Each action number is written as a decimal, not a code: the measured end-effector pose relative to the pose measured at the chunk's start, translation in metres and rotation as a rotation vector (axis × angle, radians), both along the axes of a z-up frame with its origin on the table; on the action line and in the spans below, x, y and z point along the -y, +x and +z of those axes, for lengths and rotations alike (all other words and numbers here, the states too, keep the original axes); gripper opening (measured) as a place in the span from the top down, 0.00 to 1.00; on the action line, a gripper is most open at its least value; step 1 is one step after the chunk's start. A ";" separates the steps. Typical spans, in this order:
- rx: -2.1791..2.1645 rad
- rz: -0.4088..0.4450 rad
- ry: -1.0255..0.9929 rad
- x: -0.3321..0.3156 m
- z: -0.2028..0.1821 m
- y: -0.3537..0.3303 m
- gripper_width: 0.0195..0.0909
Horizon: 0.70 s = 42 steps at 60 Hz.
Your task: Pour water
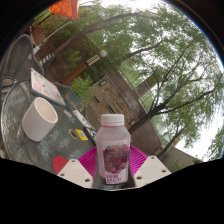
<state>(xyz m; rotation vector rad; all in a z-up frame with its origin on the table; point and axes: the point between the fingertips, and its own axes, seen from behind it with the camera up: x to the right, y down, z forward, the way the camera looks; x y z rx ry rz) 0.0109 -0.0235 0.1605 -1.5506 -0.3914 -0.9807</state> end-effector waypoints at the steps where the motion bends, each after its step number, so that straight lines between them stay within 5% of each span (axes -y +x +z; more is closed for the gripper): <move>1: 0.069 0.011 -0.025 -0.008 0.007 -0.008 0.70; 14: 0.937 0.130 -0.272 -0.056 0.036 -0.075 0.70; 21: 1.308 0.092 -0.344 -0.059 0.021 -0.087 0.70; 42: 1.584 0.165 -0.409 -0.068 0.032 -0.098 0.69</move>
